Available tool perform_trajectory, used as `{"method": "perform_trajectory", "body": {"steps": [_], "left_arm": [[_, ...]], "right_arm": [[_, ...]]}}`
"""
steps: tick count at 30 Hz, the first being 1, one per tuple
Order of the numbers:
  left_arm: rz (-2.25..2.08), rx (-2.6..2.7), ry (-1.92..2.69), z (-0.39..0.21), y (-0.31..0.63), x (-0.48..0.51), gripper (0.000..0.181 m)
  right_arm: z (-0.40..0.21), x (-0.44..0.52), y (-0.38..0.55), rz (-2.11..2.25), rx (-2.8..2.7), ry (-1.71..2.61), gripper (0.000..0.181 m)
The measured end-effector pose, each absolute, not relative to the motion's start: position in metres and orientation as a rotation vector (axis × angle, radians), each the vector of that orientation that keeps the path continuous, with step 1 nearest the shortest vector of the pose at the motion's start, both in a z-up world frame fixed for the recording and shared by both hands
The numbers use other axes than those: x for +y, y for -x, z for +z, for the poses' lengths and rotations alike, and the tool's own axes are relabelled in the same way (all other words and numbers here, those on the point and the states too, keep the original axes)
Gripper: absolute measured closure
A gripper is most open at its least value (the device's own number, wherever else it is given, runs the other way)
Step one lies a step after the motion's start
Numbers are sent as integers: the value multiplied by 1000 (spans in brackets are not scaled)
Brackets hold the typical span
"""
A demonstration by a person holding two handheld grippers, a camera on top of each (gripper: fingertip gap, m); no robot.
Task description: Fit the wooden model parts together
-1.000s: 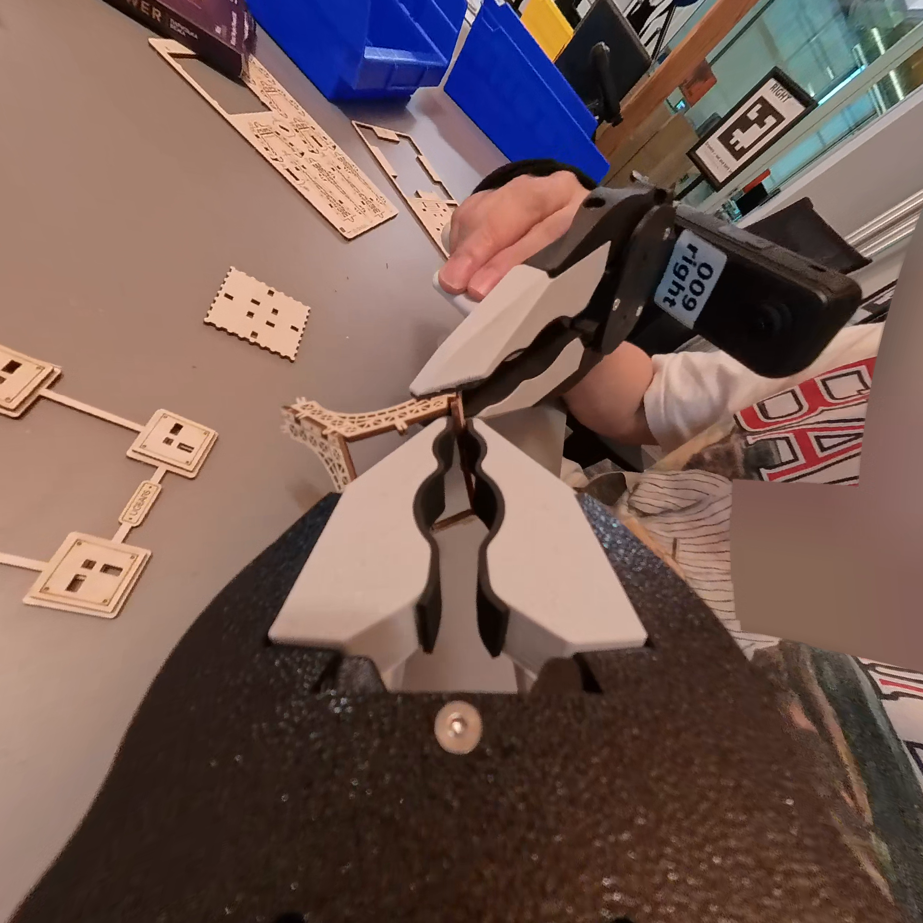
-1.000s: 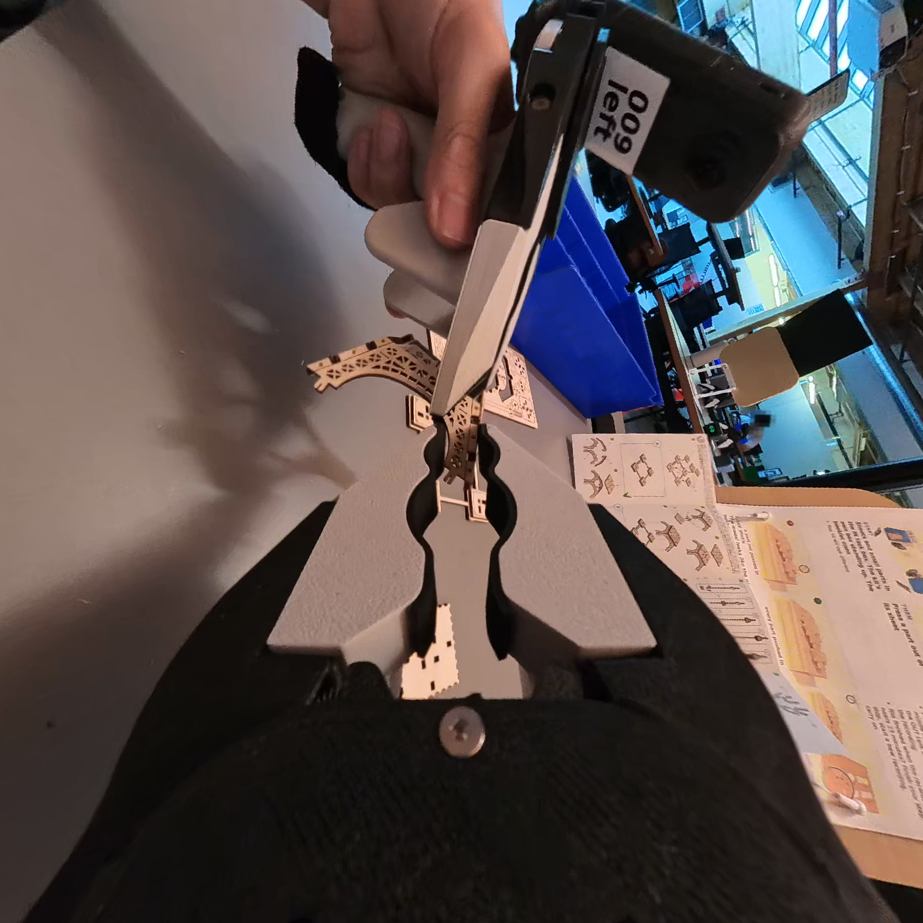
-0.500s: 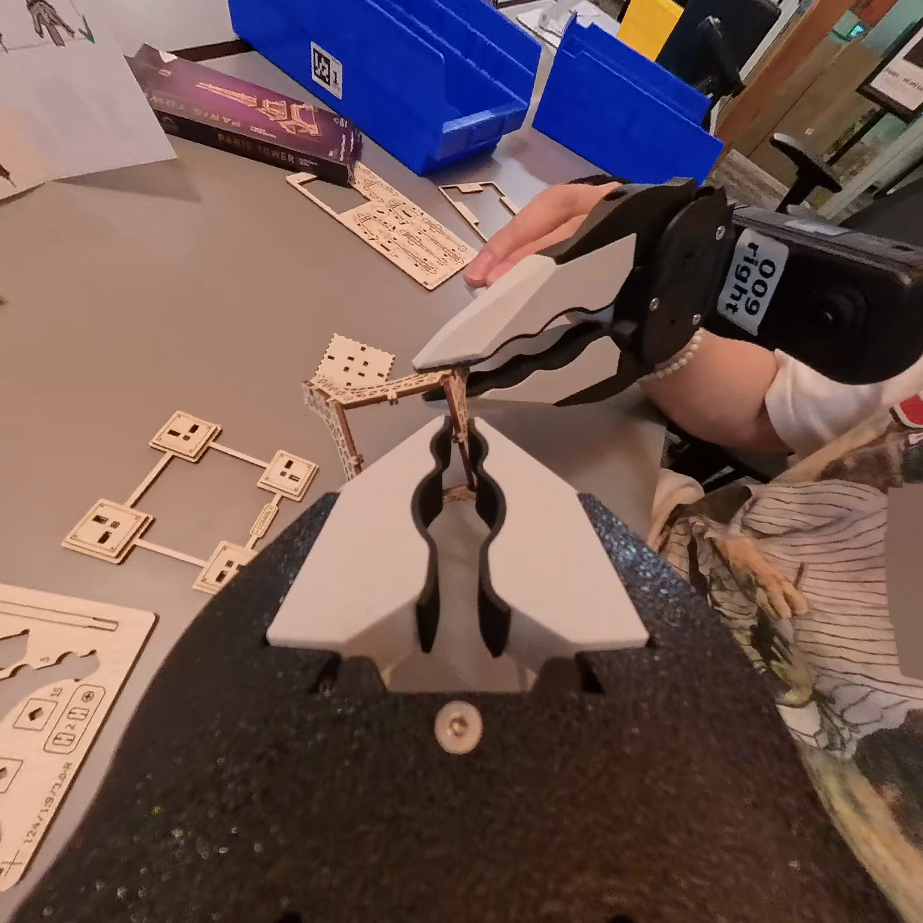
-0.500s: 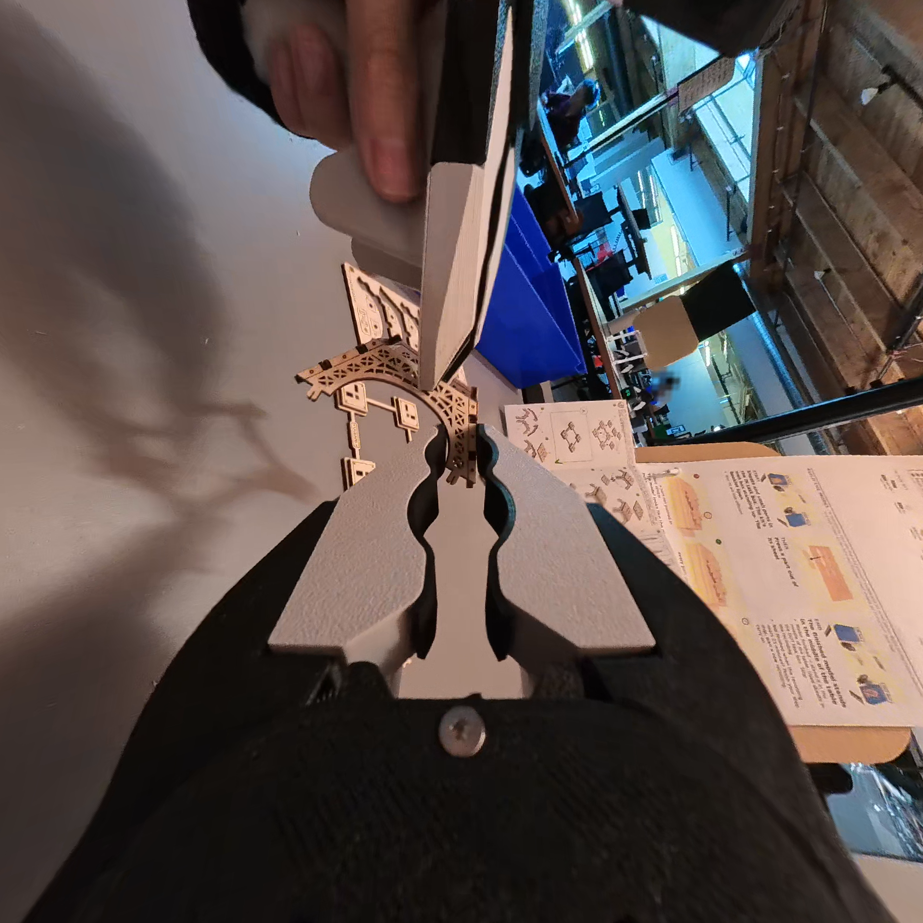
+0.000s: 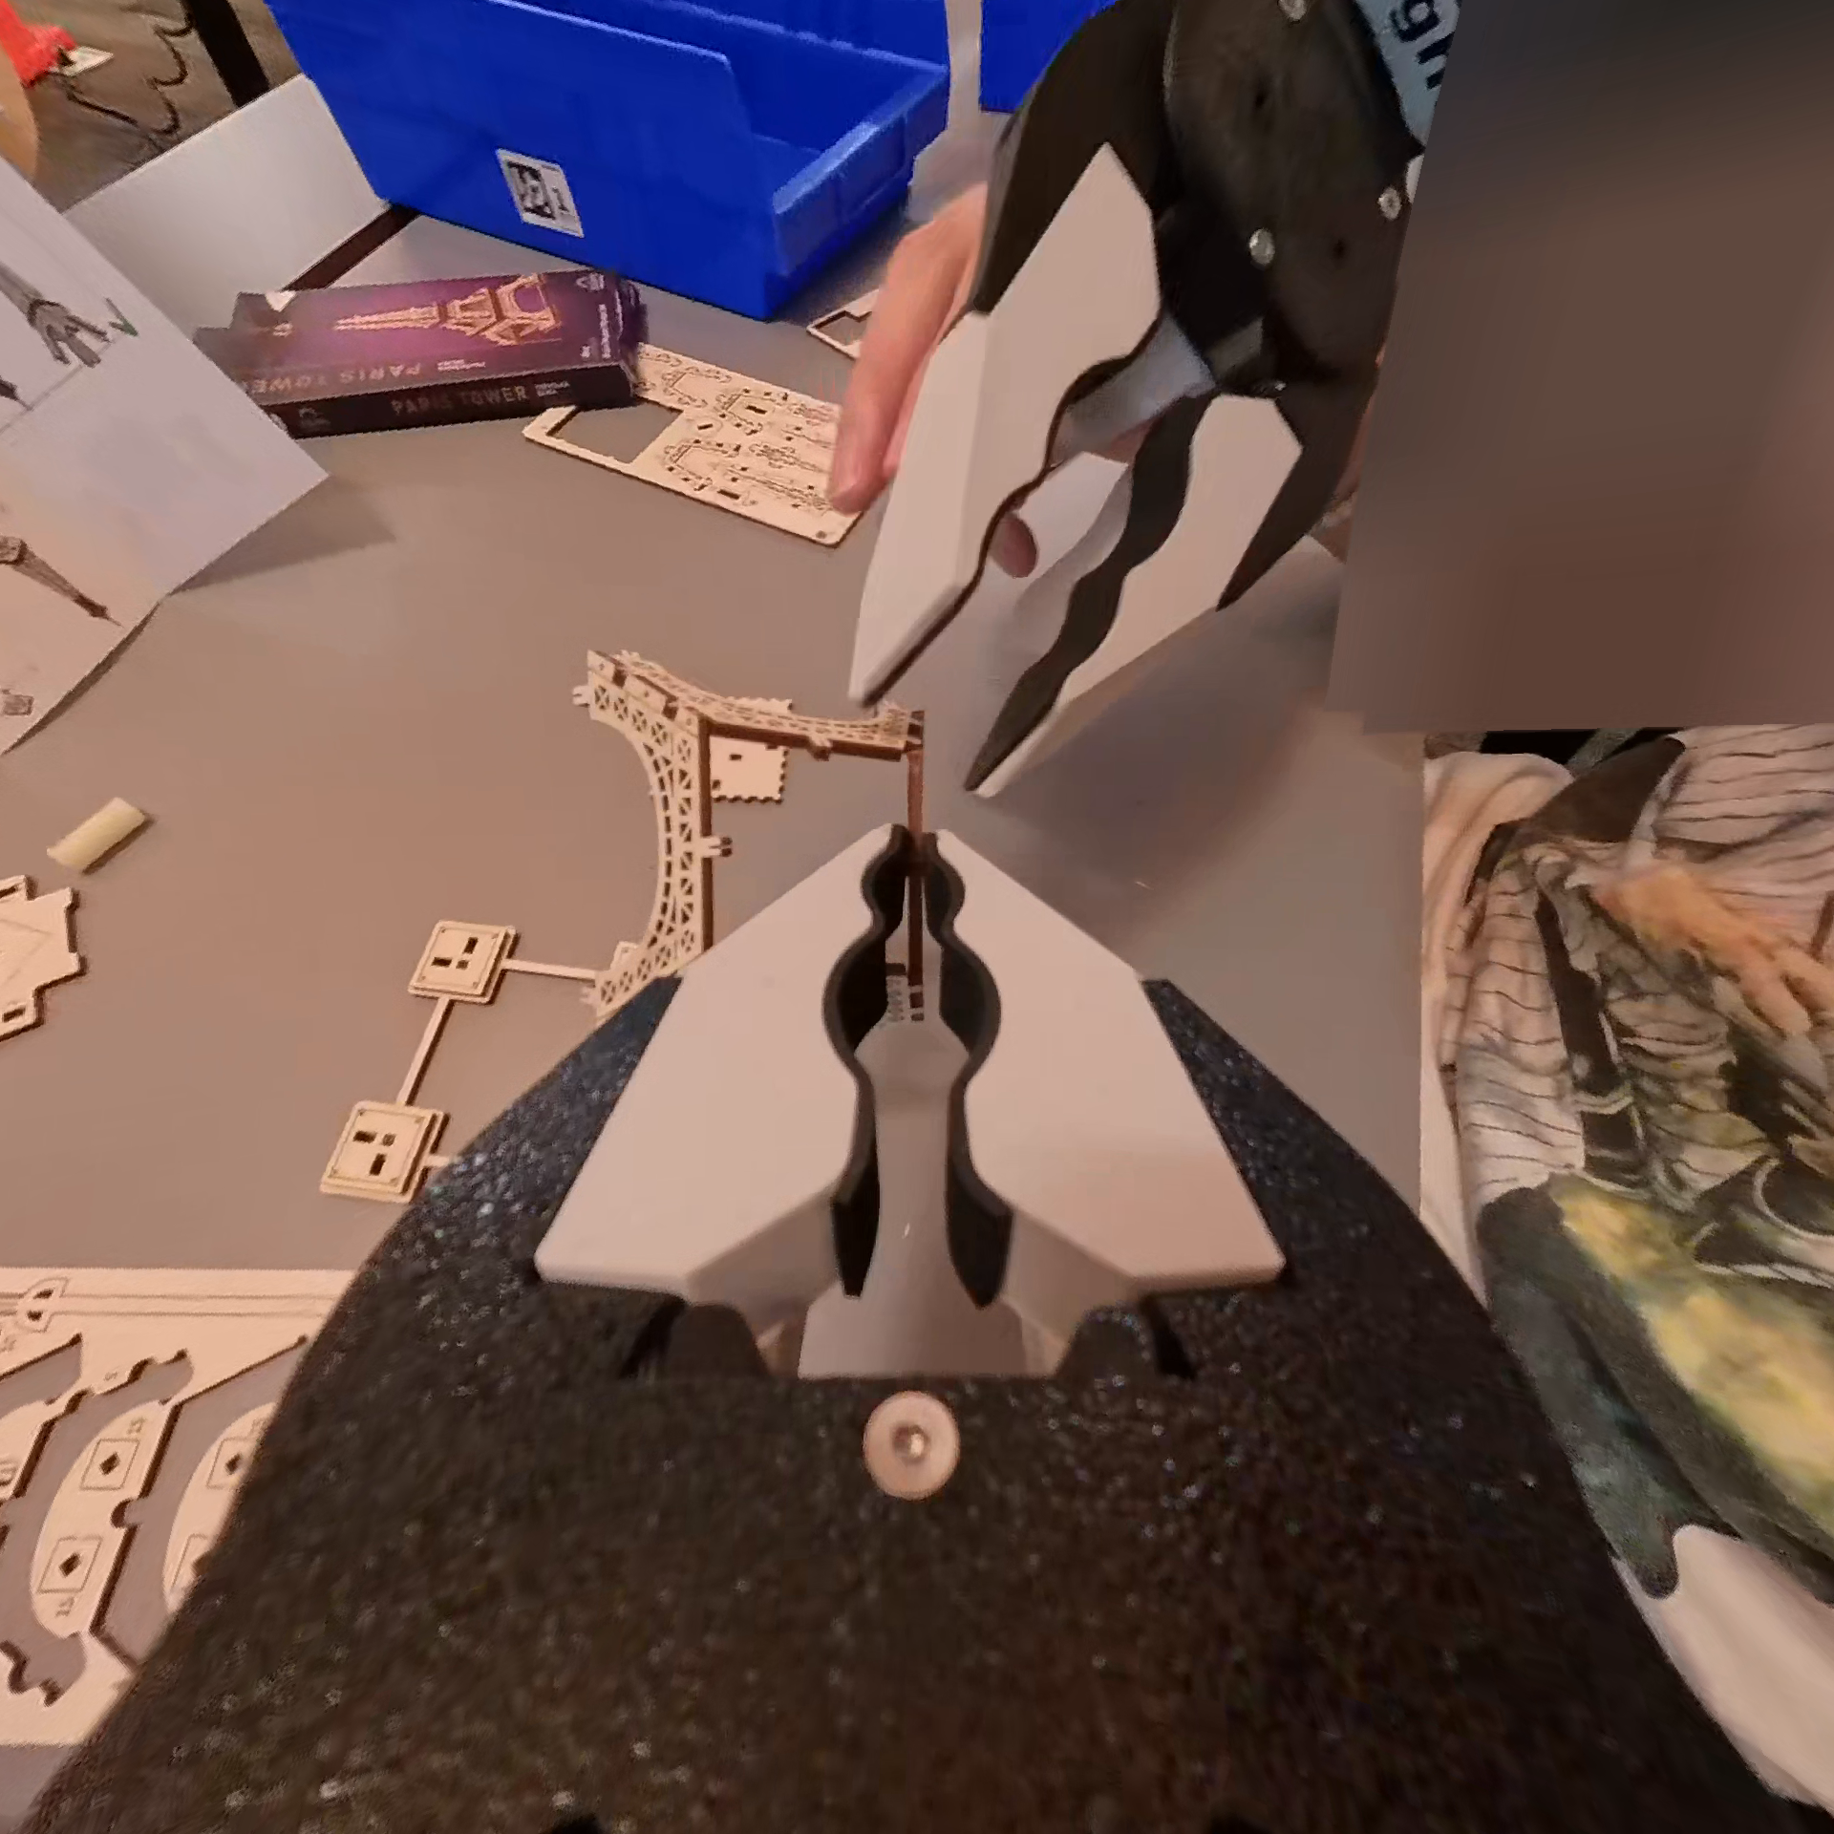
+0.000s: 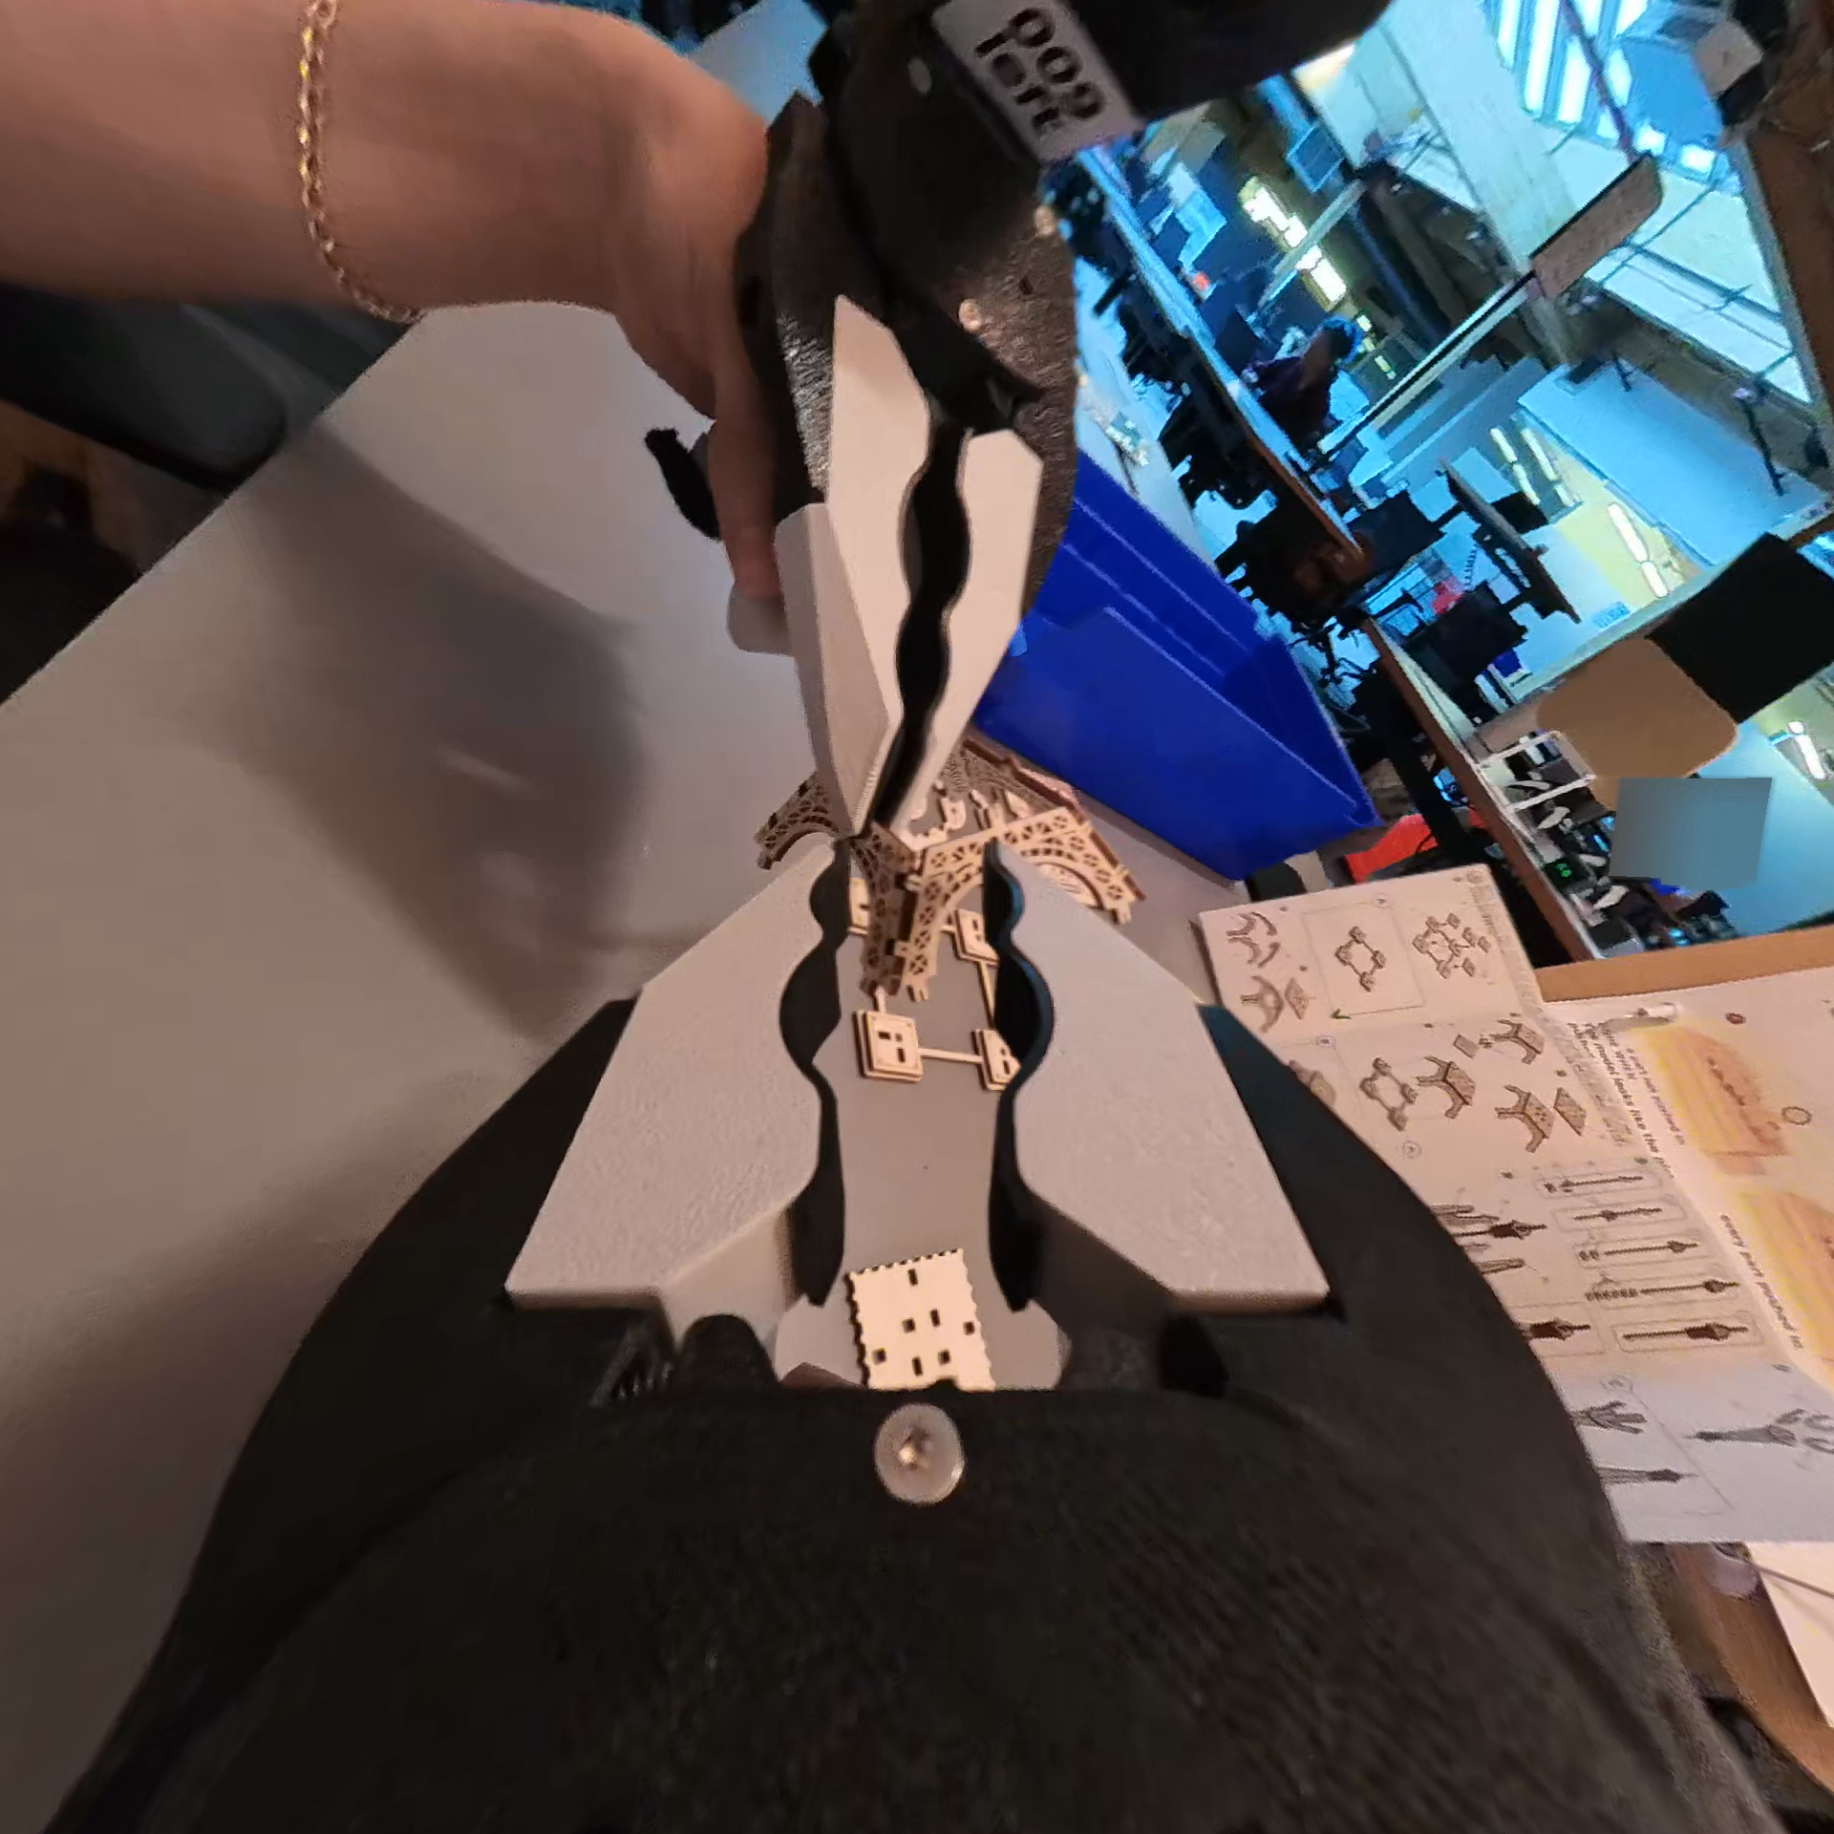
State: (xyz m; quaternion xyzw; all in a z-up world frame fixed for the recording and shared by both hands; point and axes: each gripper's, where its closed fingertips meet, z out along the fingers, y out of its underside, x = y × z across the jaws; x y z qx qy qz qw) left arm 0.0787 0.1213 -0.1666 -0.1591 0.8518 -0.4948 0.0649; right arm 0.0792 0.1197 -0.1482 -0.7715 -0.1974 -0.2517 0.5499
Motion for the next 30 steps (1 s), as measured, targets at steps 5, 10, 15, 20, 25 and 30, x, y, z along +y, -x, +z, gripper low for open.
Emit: {"method": "perform_trajectory", "body": {"steps": [5, 10, 15, 20, 25, 30], "left_arm": [[-1431, 2590, 441, -173, -78, 121, 181], [-1413, 2575, 439, -172, -81, 122, 181], [-1364, 2609, 441, -180, -81, 123, 181], [-1590, 2611, 660, -170, -81, 119, 181], [-1879, 2593, 904, -158, -82, 119, 181], [-1892, 2586, 973, -158, -84, 119, 181]], "right_arm": [[-157, 123, -82, -615, -464, 1876, 162], [-160, 124, -81, -581, -453, 1893, 151], [-165, 123, -83, -554, -433, 1912, 159], [-156, 124, -88, -726, -490, 1865, 145], [-149, 126, -97, -958, -545, 1831, 151], [-153, 128, -96, -991, -580, 1833, 161]]}}
